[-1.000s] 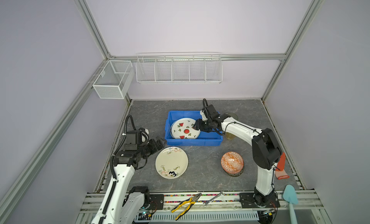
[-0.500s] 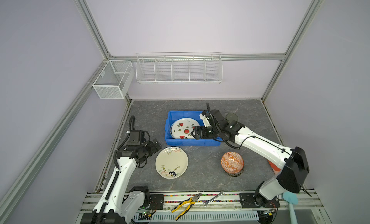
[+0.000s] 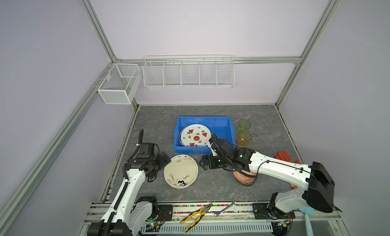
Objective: Place the mixed dishes into the plastic bin
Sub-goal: 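Move the left and right grippers to opposite rims of the calligraphy plate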
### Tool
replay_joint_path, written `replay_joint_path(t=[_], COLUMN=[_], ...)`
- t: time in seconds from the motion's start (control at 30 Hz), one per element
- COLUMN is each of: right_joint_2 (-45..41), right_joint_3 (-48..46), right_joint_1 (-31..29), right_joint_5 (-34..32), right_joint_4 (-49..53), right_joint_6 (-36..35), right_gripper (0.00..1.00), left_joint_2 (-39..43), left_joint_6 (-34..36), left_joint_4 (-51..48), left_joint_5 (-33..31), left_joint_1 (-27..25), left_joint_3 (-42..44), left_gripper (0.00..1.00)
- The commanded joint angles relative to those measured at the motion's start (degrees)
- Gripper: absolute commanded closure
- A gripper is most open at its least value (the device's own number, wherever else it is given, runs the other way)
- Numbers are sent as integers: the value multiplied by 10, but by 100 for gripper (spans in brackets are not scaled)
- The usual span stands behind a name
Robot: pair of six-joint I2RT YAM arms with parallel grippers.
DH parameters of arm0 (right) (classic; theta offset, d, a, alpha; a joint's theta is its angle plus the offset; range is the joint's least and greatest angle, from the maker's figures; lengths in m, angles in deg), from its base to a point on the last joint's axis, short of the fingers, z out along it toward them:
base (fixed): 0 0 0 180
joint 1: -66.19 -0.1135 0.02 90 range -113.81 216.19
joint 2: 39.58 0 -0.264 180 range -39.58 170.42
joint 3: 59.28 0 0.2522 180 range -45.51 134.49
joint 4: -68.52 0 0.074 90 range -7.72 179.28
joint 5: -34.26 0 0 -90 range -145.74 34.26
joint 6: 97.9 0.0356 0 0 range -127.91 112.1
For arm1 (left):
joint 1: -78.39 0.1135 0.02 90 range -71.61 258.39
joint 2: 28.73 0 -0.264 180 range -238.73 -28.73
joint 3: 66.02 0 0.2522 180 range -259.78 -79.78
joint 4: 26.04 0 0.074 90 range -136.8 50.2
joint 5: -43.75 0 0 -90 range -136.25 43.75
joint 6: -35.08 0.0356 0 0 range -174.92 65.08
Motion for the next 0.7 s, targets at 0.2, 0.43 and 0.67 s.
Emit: replay_joint_path(t=[0.2,0.43,0.67], right_joint_2=[47,92,134], right_joint_3=[-56,-58,-61], right_joint_1=[-18,-21,-22], right_joint_5=[11,20,29], right_joint_4=[-143,-185,-219], right_joint_6=[87,98,107], right_gripper=[11,10,9], left_joint_2=[48,52,80], left_joint_6=[-25,-34,-34], left_joint_4=[68,102,134], left_joint_5=[27,-4,6], left_joint_1=[-14,-66,-67], left_joint_3=[68,105,135], left_gripper=[3,4,4])
